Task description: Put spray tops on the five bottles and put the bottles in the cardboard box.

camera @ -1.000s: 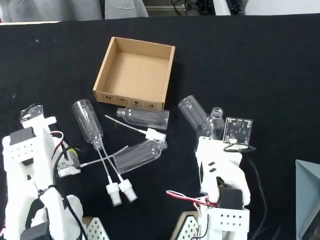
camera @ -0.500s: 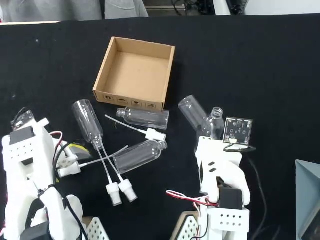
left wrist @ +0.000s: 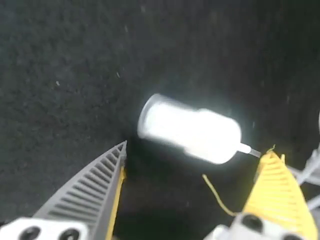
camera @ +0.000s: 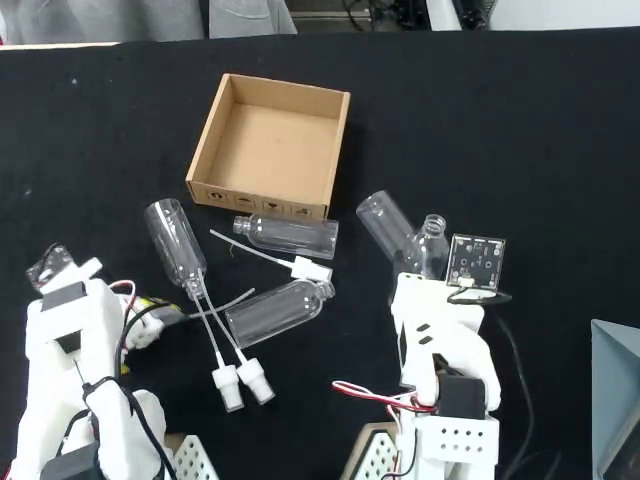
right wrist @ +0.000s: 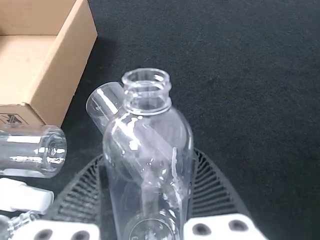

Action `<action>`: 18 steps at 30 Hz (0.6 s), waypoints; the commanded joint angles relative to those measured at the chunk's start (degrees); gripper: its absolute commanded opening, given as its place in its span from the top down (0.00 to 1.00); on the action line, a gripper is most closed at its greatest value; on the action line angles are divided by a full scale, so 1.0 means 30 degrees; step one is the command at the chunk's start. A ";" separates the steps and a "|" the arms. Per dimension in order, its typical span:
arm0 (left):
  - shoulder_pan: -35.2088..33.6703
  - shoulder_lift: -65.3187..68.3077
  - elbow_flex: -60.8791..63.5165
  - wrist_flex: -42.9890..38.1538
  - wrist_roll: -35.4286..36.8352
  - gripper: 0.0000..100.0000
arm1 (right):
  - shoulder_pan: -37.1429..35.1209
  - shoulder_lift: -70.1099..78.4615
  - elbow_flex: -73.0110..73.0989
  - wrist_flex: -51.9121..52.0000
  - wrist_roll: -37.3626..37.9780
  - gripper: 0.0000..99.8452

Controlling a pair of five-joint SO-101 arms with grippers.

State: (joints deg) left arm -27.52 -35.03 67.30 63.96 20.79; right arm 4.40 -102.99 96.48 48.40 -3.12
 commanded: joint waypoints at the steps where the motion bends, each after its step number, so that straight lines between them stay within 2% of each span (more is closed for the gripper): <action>1: -0.0864 -0.0029 -0.0103 -0.1875 0.1026 0.63 | 0.0557 -0.1861 -0.0044 0.0088 0.0234 0.97; 10: -0.1333 -0.0205 -0.0132 -0.1993 0.1114 0.63 | 0.0557 -0.1861 -0.0044 0.0088 0.0234 0.97; 18: -0.1773 -0.0234 -0.1245 -0.1963 0.2462 0.63 | 0.0557 -0.1861 -0.0044 0.0088 0.0234 0.97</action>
State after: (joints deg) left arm -32.26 -35.03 67.47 58.42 27.03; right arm 4.40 -102.99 96.48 48.40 -3.12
